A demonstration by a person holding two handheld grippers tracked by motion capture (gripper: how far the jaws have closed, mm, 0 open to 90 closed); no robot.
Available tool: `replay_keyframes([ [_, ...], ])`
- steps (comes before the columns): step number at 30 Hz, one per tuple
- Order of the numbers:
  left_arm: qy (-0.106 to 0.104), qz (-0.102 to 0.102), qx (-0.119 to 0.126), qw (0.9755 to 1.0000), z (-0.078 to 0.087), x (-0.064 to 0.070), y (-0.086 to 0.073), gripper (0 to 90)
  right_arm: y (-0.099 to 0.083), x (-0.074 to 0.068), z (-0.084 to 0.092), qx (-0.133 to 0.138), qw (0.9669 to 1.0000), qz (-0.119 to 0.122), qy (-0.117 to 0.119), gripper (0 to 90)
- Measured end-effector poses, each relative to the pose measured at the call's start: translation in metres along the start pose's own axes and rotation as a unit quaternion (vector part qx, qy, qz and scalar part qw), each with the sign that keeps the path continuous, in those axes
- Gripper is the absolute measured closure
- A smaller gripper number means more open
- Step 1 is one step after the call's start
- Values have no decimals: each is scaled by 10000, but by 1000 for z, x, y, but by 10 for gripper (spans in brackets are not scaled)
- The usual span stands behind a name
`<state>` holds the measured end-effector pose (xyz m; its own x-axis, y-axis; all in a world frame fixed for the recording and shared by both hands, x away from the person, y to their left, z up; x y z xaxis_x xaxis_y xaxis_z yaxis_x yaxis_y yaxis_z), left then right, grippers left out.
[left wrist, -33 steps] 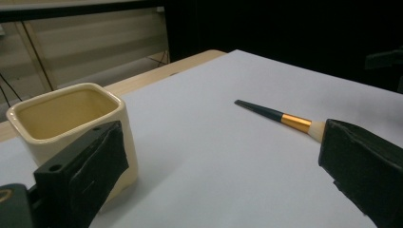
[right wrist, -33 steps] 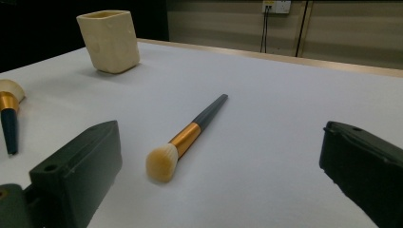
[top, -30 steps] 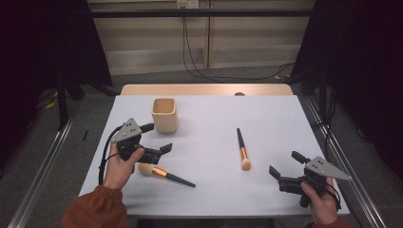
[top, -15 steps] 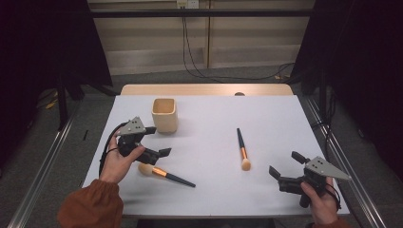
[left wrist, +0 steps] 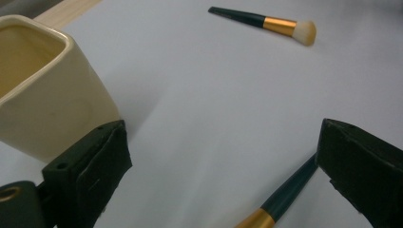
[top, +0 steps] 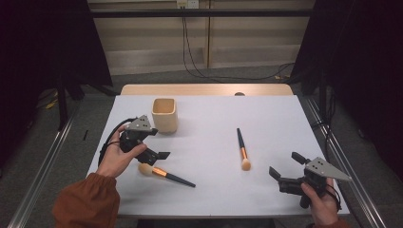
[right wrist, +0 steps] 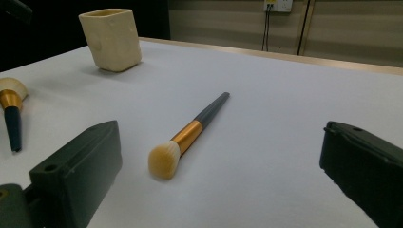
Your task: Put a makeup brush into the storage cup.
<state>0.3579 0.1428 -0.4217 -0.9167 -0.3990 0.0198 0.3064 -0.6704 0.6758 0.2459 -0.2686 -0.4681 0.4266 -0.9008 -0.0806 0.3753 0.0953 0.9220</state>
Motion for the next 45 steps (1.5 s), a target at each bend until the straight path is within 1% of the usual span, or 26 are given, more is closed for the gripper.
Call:
replay_keyframes([
  [2,-40,61,-131,9999,-2,0,-1,40,0,0,0,-2,10000,14,7,0],
  [3,-111,5,-272,9996,-3,1,-2,34,0,-1,-1,-21,10000,44,18,0],
  [4,-198,93,-304,9993,-5,3,-3,36,0,-1,-1,-23,10000,49,24,0],
  [6,-275,38,-477,9985,-7,3,-5,37,0,-1,0,-4,10000,31,35,0],
  [8,-322,39,-591,9977,-8,4,-7,39,0,-1,0,25,10000,32,33,0],
  [10,-337,-20,-677,9971,-9,4,-8,40,0,0,0,23,10000,10,52,0],
  [13,-435,-147,-834,9955,-10,6,-10,41,0,-1,-1,-5,10000,48,81,0],
  [14,-431,-198,-870,9951,-10,7,-10,41,0,-1,-1,-7,9999,57,94,0],
  [15,-432,-271,-978,9939,-10,8,-11,41,0,-2,-2,-11,10000,44,87,0],
  [17,-457,-287,-1059,9929,-11,9,-11,41,0,-2,-2,0,10000,45,89,0],
  [19,-466,-396,-1116,9919,-11,9,-11,43,1,-2,-2,4,9999,71,103,0],
  [20,-504,-449,-1190,9906,-11,9,-11,47,0,-2,-2,1,9999,71,116,0],
  [21,-545,-441,-1194,9904,-11,10,-11,47,0,-2,-2,1,9999,71,116,0],
  [24,-602,-557,-1316,9879,-12,11,-11,47,0,-2,-2,6,9999,65,118,0],
  [27,-647,-630,-1369,9865,-15,13,-11,47,0,-2,-1,14,9999,62,110,0],
  [28,-720,-663,-1411,9851,-15,14,-11,48,0,-2,-1,14,9999,67,104,0],
  [29,-688,-703,-1419,9850,-16,14,-11,48,0,-2,-1,13,9999,66,104,0],
  [30,-748,-749,-1465,9835,-16,15,-12,49,0,-2,-1,13,9999,71,109,0],
  [32,-787,-783,-1486,9827,-17,16,-12,51,0,-2,-2,-1,9999,91,97,0],
  [34,-806,-822,-1565,9809,-17,17,-12,52,0,-2,-2,3,9999,97,106,0],
  [36,-892,-851,-1594,9795,-16,18,-11,60,0,-2,-2,1,9999,98,97,0],
  [38,-870,-882,-1653,9784,-16,17,-12,59,0,-2,-2,0,9999,88,97,0],
  [40,-909,-889,-1701,9772,-17,18,-13,63,0,-2,-2,2,9999,87,92,0],
  [42,-974,-937,-1803,9743,-18,20,-14,46,0,-2,-2,-2,9999,102,96,0],
  [44,-932,-985,-1889,9726,-19,20,-16,41,0,-2,-2,-1,9999,102,101,0],
  [45,-954,-1048,-1921,9711,-19,21,-16,37,0,-2,-2,-1,9999,101,98,0],
])
Point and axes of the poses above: each handheld gripper's, and its own axes: z roughly backward along the jaws, y roughly out of its top, x roughly to its right, the point moved 6 cm from there along -z, roughly forward along the jaws, and after that the axes turned 5 degrees about -x, right-handed, at the moved point
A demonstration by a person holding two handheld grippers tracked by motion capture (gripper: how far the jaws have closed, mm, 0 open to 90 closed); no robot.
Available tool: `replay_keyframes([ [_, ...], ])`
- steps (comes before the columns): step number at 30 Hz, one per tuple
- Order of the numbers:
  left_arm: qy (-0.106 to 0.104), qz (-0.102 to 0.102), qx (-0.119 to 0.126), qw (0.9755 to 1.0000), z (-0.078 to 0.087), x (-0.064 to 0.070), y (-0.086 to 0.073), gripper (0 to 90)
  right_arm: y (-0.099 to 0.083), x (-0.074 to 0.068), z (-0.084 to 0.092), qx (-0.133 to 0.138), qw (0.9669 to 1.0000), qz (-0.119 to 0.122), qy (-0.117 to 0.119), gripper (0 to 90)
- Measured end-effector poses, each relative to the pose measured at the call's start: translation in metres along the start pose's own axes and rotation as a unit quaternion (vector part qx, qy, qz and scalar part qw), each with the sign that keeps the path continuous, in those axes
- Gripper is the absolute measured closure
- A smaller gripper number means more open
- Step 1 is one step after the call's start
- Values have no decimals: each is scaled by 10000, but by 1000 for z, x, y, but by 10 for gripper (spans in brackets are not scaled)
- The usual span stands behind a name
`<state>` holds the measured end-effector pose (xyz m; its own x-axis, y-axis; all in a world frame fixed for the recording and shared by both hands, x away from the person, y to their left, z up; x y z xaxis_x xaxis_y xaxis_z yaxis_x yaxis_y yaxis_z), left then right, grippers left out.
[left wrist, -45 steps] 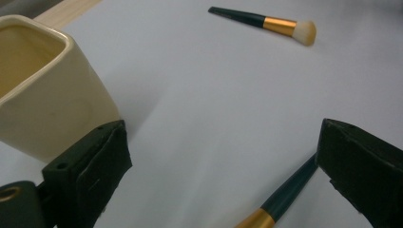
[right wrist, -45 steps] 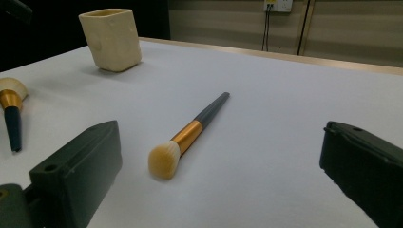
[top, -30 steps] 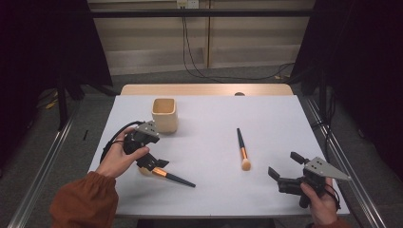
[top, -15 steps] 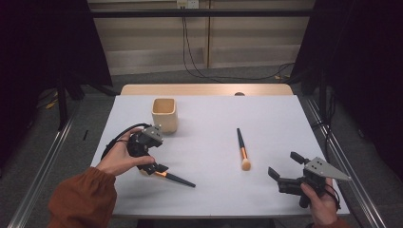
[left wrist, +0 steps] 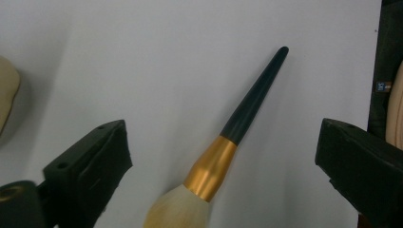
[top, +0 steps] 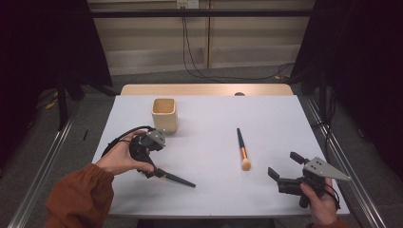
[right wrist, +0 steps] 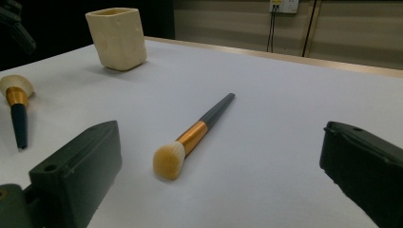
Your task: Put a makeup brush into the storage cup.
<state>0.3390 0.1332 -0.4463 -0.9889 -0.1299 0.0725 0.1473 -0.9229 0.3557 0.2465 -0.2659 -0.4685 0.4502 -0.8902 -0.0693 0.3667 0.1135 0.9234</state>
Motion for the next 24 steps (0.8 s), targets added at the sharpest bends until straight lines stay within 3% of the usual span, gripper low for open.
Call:
replay_keyframes([
  [6,-109,-19,-90,9999,-6,1,1,42,0,0,0,1,10000,-7,-4,0],
  [10,-226,-178,-315,9991,-12,3,-1,50,0,0,0,2,10000,-6,-6,0],
  [14,-220,-315,-423,9984,-14,1,-4,93,0,0,0,-7,10000,-6,0,0],
  [15,-206,-256,-432,9985,-16,2,-5,109,0,-1,-1,-16,10000,-4,1,0],
  [24,-111,-569,-745,9955,-23,-1,-12,181,0,-1,0,-17,10000,33,-18,0],
])
Point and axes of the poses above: each handheld gripper's, and its own axes: z roughly backward along the jaws, y roughly out of its top, x roughly to its right, the point moved 6 cm from there along -z, roughly forward along the jaws, and after that the axes turned 5 degrees about -x, right-handed, at the moved point
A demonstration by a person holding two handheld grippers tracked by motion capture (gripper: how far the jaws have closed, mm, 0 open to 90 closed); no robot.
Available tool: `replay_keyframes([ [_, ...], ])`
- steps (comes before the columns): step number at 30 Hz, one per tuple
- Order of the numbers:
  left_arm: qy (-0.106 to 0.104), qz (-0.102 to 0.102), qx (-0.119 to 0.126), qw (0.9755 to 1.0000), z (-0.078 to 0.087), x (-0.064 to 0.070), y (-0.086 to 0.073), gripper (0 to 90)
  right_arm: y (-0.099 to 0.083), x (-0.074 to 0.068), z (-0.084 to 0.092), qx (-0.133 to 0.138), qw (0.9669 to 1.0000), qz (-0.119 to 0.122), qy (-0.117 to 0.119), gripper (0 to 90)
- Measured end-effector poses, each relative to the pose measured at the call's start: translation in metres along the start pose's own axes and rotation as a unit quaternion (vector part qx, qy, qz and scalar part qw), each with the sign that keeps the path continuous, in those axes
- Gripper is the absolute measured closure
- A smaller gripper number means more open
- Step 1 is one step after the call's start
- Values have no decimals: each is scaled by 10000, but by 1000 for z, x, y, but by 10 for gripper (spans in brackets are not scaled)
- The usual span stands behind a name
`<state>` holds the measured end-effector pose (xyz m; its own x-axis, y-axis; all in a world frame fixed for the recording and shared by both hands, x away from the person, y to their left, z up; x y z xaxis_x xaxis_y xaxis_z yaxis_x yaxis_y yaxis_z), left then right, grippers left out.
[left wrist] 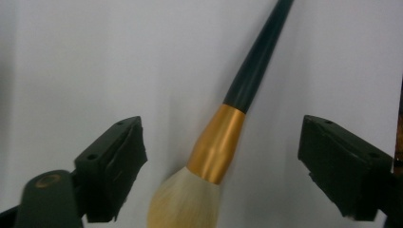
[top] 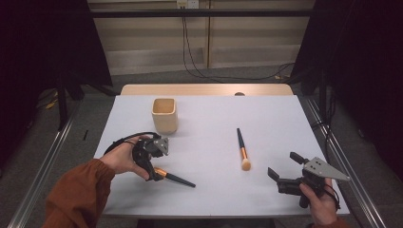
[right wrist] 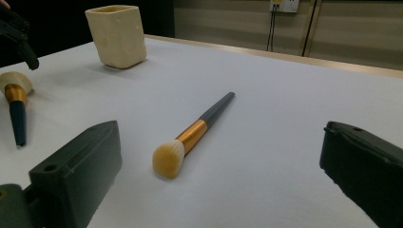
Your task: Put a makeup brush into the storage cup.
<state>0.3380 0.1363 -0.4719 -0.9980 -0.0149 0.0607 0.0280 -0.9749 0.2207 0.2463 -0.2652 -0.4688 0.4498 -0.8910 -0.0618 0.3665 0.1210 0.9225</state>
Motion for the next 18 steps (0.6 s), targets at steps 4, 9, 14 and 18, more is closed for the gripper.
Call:
replay_keyframes([
  [4,-16,-66,-49,10000,-3,-2,-1,199,0,0,0,0,10000,4,-6,0],
  [9,-37,-229,-155,9996,-9,-2,-2,251,0,0,0,-10,10000,27,6,0],
  [14,17,-333,-297,9990,-13,-4,-3,300,0,0,0,15,10000,27,-15,0],
  [18,19,-344,-347,9988,-15,-5,-6,315,0,0,0,-9,10000,39,-3,0],
])
Point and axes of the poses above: each handheld gripper's, and its own axes: z roughly backward along the jaws, y roughly out of its top, x roughly to its right, the point moved 6 cm from there along -z, roughly forward along the jaws, and after that the axes turned 5 degrees about -x, right-handed, at the moved point
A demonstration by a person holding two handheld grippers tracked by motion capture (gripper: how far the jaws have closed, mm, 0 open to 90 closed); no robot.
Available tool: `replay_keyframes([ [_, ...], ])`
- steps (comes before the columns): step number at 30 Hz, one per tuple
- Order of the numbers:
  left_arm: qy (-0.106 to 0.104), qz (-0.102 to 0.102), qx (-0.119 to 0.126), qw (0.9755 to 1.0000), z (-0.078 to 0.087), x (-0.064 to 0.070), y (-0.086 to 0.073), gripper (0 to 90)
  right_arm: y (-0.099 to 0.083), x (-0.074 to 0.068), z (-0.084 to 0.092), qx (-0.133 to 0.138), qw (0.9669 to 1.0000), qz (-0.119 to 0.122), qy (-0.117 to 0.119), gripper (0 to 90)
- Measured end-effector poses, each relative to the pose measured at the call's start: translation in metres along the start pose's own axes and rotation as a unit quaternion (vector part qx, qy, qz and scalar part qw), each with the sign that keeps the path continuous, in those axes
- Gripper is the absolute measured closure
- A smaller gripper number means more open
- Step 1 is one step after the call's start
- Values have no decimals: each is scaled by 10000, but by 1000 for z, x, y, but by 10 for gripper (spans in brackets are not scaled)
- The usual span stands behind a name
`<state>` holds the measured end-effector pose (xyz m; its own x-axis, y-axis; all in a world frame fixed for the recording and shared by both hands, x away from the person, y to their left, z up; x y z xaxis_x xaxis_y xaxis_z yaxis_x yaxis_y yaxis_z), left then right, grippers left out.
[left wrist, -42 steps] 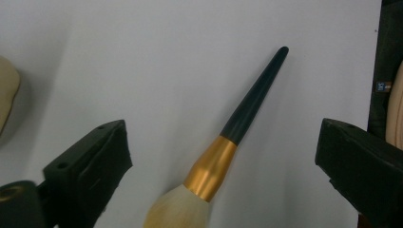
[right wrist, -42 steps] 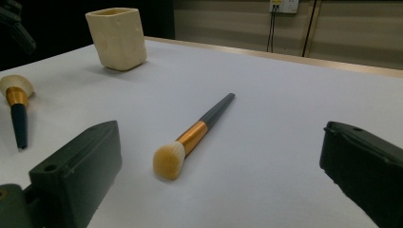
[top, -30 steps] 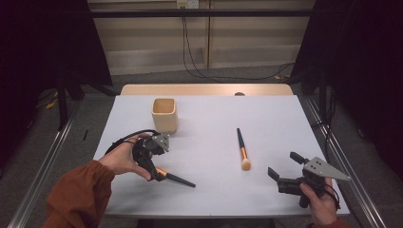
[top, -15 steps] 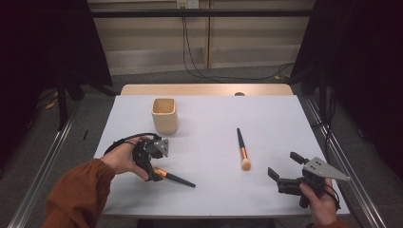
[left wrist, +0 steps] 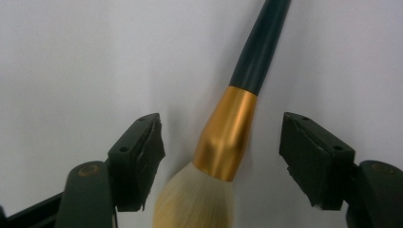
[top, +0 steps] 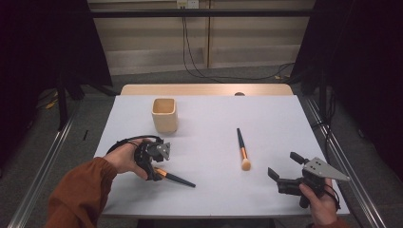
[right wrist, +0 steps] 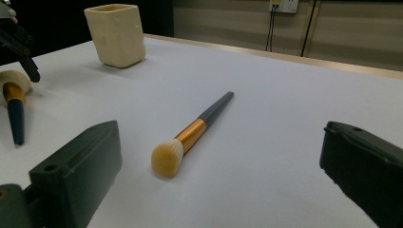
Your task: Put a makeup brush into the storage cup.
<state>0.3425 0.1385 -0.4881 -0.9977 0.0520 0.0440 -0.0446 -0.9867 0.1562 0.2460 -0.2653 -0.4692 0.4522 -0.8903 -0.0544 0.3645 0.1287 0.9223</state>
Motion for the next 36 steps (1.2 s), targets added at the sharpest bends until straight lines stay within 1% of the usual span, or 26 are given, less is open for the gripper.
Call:
replay_keyframes([
  [1,14,-4,-26,10000,0,0,-1,316,0,0,0,-1,10000,1,4,0],
  [3,-10,-10,31,10000,-1,-1,-1,334,0,0,0,-11,10000,16,7,0],
  [4,-63,21,28,10000,-1,0,-1,335,0,0,0,-7,10000,4,7,0],
  [5,-42,-29,-15,10000,-2,-1,-2,336,0,0,0,1,10000,-13,0,0],
  [7,-86,-98,-90,9999,-4,0,-2,351,0,0,0,8,10000,4,-3,0],
  [10,-94,-137,-98,9998,-5,0,-1,368,0,0,0,1,10000,11,1,0],
  [11,-64,-144,-116,9998,-6,-1,-1,378,0,0,0,1,10000,10,-1,0],
  [12,-125,-161,-157,9997,-7,0,-1,391,0,0,0,0,10000,-15,2,0],
  [13,-109,-151,-198,9996,-9,-1,-1,403,0,0,0,-1,10000,-16,6,0],
  [15,-147,-111,-282,9994,-11,0,-2,427,0,0,0,-9,10000,2,11,0],
  [16,-147,-130,-345,9992,-12,-1,-3,433,0,0,0,-8,10000,4,12,0],
  [19,-141,-105,-324,9993,-14,0,-2,442,0,0,0,-8,10000,-13,7,0],
  [21,-185,-141,-429,9988,-14,0,-2,461,0,0,0,-11,10000,-6,8,0],
  [22,-151,-175,-442,9988,-15,-2,-2,472,0,-1,0,-18,10000,-21,21,0],
  [23,-158,-120,-393,9990,-15,-2,-2,481,-1,-1,0,-23,10000,-12,16,0],
  [24,-169,-107,-375,9991,-15,-2,-2,493,-1,-1,0,-24,10000,-10,19,0],
  [29,-182,-151,-428,9988,-15,-3,-3,516,-1,-1,0,-20,10000,-23,22,0],
  [31,-169,-97,-386,9991,-15,-4,-3,535,-1,-1,0,-30,10000,-10,19,0],
  [32,-112,-71,-396,9991,-15,-4,-3,545,-1,-1,0,-28,10000,-6,19,0],
  [33,-101,-83,-416,9991,-15,-4,-3,555,-1,-1,0,-29,10000,-8,19,0],
  [34,-110,-47,-373,9992,-16,-3,-3,564,-1,-1,0,-27,10000,-17,18,0],
  [35,-126,-83,-403,9991,-15,-3,-3,573,-1,-1,0,-31,10000,-15,17,0],
  [36,-90,-47,-399,9992,-16,-2,-2,585,-1,-1,0,-33,10000,-17,21,0],
])
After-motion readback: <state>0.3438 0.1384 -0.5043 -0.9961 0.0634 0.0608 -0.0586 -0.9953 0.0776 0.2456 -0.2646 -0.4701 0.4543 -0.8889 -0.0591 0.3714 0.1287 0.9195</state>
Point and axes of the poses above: each handheld gripper's, and its own axes: z roughly backward along the jaws, y roughly out of its top, x roughly to its right, the point moved 6 cm from there along -z, roughly forward along the jaws, and after that the axes turned 5 degrees about -x, right-handed, at the moved point
